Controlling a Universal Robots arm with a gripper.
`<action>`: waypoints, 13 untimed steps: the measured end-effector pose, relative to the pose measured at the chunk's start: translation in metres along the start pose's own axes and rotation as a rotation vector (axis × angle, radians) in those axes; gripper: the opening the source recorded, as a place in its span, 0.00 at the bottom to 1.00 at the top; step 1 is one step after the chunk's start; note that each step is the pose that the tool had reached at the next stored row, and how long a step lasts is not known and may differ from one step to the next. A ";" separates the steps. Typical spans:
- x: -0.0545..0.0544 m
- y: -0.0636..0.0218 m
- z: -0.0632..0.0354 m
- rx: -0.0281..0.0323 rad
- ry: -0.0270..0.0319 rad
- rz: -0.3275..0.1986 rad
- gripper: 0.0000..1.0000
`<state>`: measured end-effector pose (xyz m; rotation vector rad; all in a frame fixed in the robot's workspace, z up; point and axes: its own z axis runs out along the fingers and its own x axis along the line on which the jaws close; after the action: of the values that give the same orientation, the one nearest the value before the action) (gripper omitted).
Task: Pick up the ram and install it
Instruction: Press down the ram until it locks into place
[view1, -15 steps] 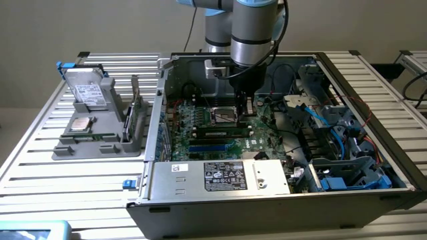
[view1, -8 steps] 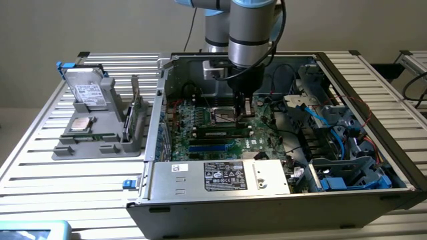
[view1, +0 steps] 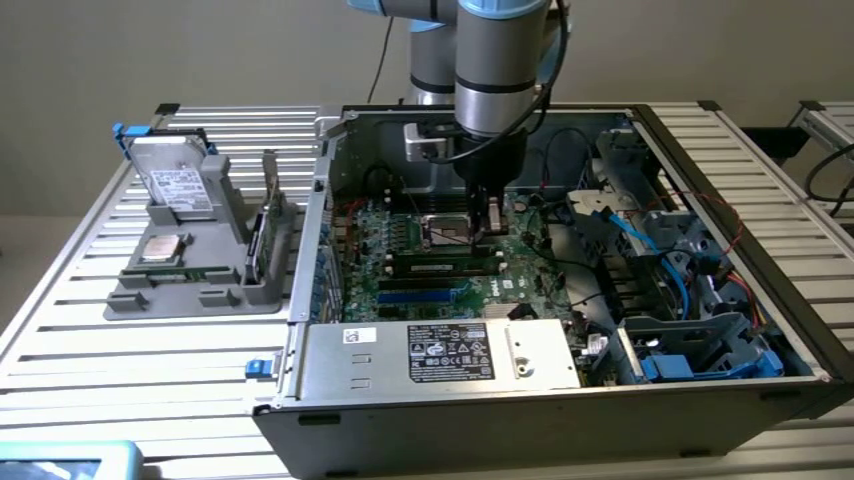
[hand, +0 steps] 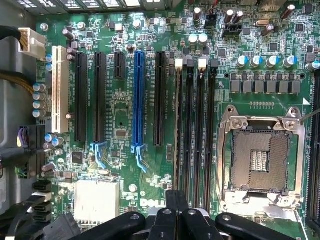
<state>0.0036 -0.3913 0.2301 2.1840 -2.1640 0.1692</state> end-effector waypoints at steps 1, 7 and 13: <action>0.000 0.0005 0.0002 0.0004 0.0001 0.001 0.11; -0.001 0.0026 0.0021 0.0021 0.0004 0.008 0.11; -0.001 0.0027 0.0033 0.0016 0.0008 0.014 0.11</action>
<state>0.0010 -0.3909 0.2267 2.1700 -2.1797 0.1726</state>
